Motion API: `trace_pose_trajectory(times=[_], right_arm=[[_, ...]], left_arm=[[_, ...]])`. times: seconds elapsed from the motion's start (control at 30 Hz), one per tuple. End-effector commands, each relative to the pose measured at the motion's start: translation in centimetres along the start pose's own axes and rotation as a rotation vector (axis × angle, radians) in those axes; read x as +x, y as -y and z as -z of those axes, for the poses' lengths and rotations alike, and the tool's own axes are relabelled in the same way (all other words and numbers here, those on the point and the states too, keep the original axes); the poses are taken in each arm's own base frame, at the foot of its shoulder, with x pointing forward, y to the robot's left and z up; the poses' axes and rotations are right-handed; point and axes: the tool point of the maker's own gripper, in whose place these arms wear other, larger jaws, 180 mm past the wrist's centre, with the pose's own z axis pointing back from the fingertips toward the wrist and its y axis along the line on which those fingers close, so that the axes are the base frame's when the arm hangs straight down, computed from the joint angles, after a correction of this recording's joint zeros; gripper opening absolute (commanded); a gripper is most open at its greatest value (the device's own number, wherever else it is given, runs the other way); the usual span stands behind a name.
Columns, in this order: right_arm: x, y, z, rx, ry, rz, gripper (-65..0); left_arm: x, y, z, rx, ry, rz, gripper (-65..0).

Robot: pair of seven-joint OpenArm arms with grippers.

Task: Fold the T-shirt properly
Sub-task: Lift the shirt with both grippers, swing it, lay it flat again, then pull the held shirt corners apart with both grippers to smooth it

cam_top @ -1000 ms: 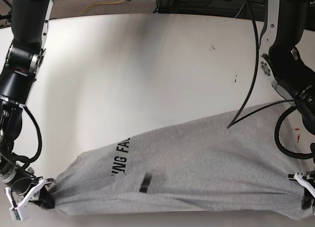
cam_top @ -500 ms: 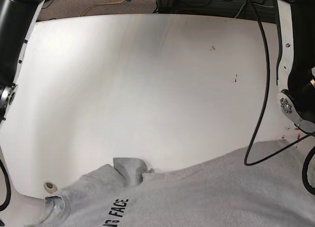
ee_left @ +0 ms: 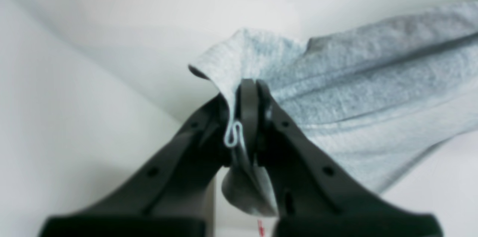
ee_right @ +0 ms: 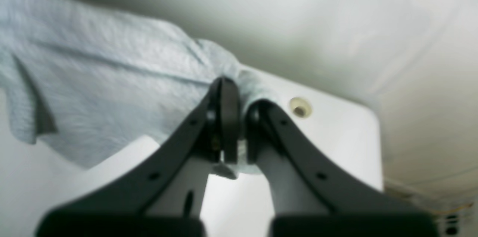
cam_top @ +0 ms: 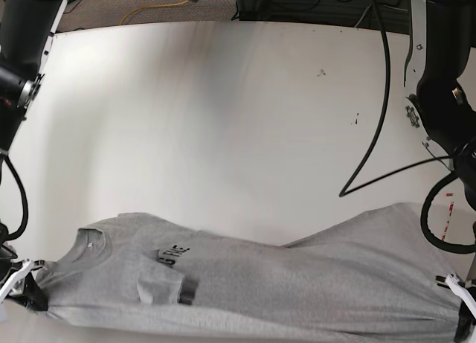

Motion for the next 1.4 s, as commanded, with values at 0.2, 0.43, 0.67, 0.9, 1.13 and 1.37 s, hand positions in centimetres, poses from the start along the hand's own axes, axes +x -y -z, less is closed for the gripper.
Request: trace_pose_trajectory(times=[0.2, 0.43, 0.67, 0.9, 1.13, 1.37], right_arm=[[-8.3, -3.3, -0.9, 0.031, -0.060, 0.085, -65.0], [-15.6, -7.5, -1.5, 0.083, -0.160, 0.185, -65.0], [-21.8, -10.3, -3.9, 0.098, -0.271, 0.256, -65.0], [-26.3, -12.8, -7.6, 0.091, -0.364, 0.300, -65.0], [-30.4, -14.9, -11.4, 0.072, -0.490, 0.363, -65.0], [-31.4, -15.9, -13.7, 0.062, -0.534, 0.359, -65.0]], left_arm=[[-7.5, 5.3, -1.8, -0.080, -0.157, 0.054, -65.0], [-15.2, 9.7, -4.8, -0.155, -0.320, -0.003, -65.0], [-21.8, 11.0, -8.7, -0.170, -0.488, -0.049, -65.0], [-27.8, 12.3, -13.9, -0.198, -0.668, -0.066, -65.0], [-32.5, 11.3, -19.7, -0.165, -0.837, -0.086, -65.0], [-34.1, 11.3, -22.4, -0.165, -0.886, -0.087, -65.0]])
